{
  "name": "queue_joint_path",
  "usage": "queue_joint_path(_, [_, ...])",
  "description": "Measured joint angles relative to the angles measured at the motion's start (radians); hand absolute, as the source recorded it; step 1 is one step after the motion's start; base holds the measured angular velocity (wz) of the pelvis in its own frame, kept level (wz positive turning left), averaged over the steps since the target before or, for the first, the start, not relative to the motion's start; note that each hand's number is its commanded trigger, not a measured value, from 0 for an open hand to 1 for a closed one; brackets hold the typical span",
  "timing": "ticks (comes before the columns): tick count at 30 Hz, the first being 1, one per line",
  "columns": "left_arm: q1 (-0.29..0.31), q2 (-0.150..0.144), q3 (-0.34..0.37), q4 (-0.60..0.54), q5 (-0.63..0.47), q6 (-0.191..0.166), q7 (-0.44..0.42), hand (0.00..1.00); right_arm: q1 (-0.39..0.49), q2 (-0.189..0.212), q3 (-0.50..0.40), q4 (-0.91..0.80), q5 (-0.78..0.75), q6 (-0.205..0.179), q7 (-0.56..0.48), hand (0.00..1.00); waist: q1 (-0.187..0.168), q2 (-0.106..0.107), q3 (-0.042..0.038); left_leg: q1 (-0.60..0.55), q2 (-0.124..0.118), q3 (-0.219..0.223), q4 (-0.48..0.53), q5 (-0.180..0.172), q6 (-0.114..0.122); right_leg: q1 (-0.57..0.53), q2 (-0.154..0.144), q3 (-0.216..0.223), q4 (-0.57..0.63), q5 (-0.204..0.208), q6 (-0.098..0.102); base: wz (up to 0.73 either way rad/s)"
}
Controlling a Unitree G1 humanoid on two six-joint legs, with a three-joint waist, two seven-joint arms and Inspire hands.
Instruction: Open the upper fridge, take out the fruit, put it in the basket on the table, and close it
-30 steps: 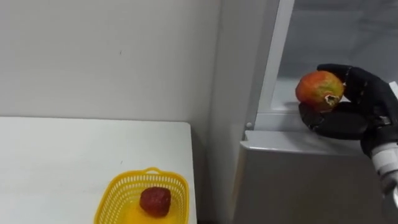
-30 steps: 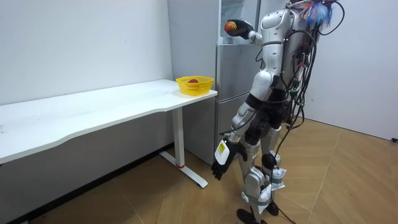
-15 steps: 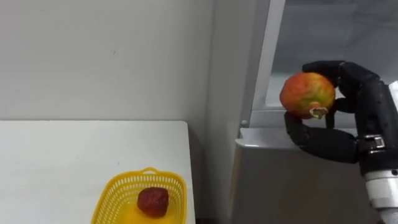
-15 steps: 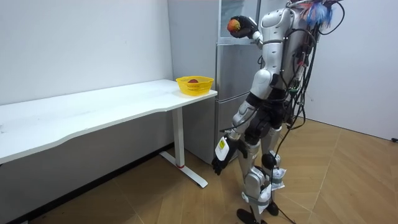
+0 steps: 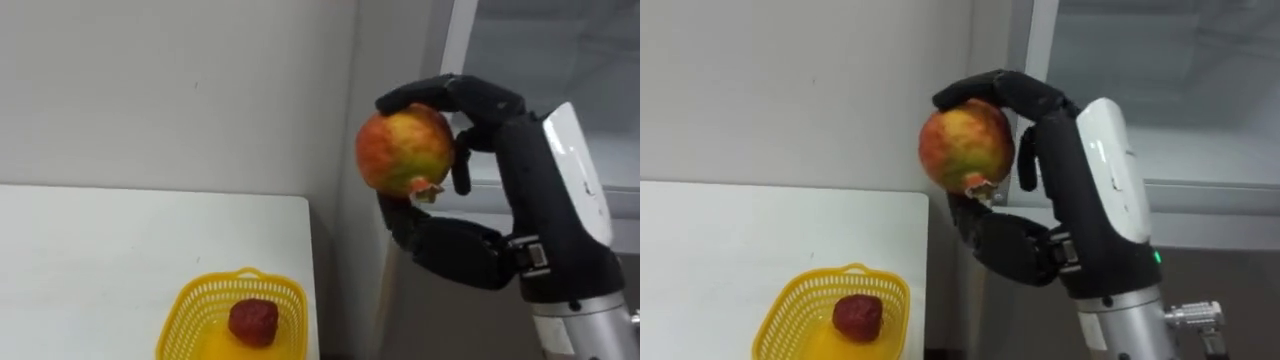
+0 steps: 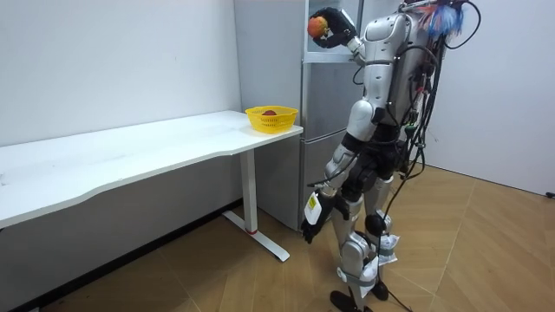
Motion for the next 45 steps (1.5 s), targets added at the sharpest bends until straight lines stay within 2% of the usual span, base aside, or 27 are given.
queue_joint_path(3, [-0.009, 0.004, -0.003, 0.008, 0.0, -0.002, -0.007, 0.0, 0.0, 0.0, 0.027, 0.0, -0.002, -0.001, 0.014, 1.0, 0.017, -0.007, 0.0006, 0.001, 0.0, -0.003, -0.003, 0.0, 0.0, 0.0, 0.0, -0.002, 0.001, 0.0, 0.0, 0.01])
queue_joint_path(6, [-0.01, 0.007, -0.003, 0.007, 0.001, -0.01, -0.005, 0.0, -0.01, -0.001, 0.049, 0.018, -0.01, -0.002, 0.019, 1.0, 0.03, -0.017, 0.0061, 0.001, 0.001, -0.005, -0.001, 0.0, 0.0, 0.0, 0.0, -0.005, 0.002, 0.0, 0.0, 0.0])
queue_joint_path(8, [-0.019, 0.008, -0.003, 0.007, 0.002, -0.01, -0.006, 0.0, -0.011, -0.002, 0.064, 0.036, -0.041, -0.002, 0.032, 1.0, 0.051, -0.026, 0.0142, -0.001, 0.001, -0.005, -0.007, 0.0, 0.0, -0.003, -0.001, -0.009, 0.003, 0.0, 0.0, 0.0])
queue_joint_path(12, [-0.021, 0.01, -0.003, 0.007, 0.004, -0.009, -0.017, 0.0, -0.013, -0.004, 0.082, 0.073, -0.088, -0.001, 0.061, 1.0, 0.076, -0.029, 0.014, -0.009, -0.002, -0.019, -0.005, -0.001, 0.001, -0.004, -0.005, -0.025, 0.003, 0.0, 0.001, 0.1])
queue_joint_path(19, [-0.026, 0.014, -0.003, 0.034, 0.005, -0.008, -0.05, 0.0, -0.11, 0.0, 0.145, 0.228, -0.197, 0.005, 0.093, 1.0, 0.109, -0.028, 0.0147, -0.017, -0.002, -0.037, -0.003, -0.001, 0.001, -0.004, -0.006, -0.051, -0.001, 0.0, 0.001, 0.09])
queue_joint_path(22, [-0.029, 0.013, -0.001, 0.034, 0.007, -0.008, -0.052, 0.0, -0.12, 0.002, 0.161, 0.291, -0.225, 0.007, 0.11, 1.0, 0.13, -0.024, 0.017, -0.016, -0.002, -0.04, -0.003, -0.001, 0.001, -0.003, -0.006, -0.052, -0.001, 0.0, 0.001, 0.04])
queue_joint_path(27, [-0.028, 0.014, -0.001, 0.033, 0.001, -0.008, -0.058, 0.0, -0.12, 0.021, 0.179, 0.351, -0.236, 0.023, 0.137, 1.0, 0.131, -0.018, 0.0216, -0.018, -0.004, -0.049, 0.001, -0.001, 0.001, -0.003, -0.008, -0.074, 0.0, 0.0, 0.001, 0.04])
queue_joint_path(33, [-0.033, 0.014, -0.003, 0.034, 0.002, -0.008, -0.072, 0.0, -0.121, 0.022, 0.182, 0.421, -0.237, 0.027, 0.137, 1.0, 0.134, -0.022, 0.0194, -0.016, -0.004, -0.052, 0.001, 0.0, 0.001, 0.0, -0.008, -0.075, 0.001, -0.001, 0.002, 0.01])
queue_joint_path(36, [-0.033, 0.014, -0.004, 0.033, 0.002, -0.007, -0.073, 0.0, -0.121, 0.022, 0.198, 0.472, -0.247, 0.05, 0.137, 1.0, 0.135, -0.026, 0.0207, -0.018, -0.004, -0.052, 0.004, 0.0, 0.001, 0.0, -0.009, -0.075, 0.001, -0.001, 0.002, 0.0])
queue_joint_path(39, [-0.035, 0.017, -0.005, 0.033, 0.003, -0.007, -0.073, 0.0, -0.121, 0.021, 0.224, 0.497, -0.259, 0.051, 0.136, 1.0, 0.137, -0.026, 0.0212, -0.019, -0.004, -0.054, 0.005, 0.0, 0.001, 0.0, -0.009, -0.076, 0.001, -0.001, 0.003, 0.0])
queue_joint_path(45, [-0.054, 0.021, -0.022, 0.025, 0.011, -0.007, -0.073, 0.0, -0.123, 0.023, 0.257, 0.569, -0.269, 0.05, 0.134, 1.0, 0.174, -0.025, 0.022, -0.024, -0.008, -0.062, 0.006, 0.0, 0.001, 0.001, -0.012, -0.079, 0.001, -0.002, 0.004, 0.04])
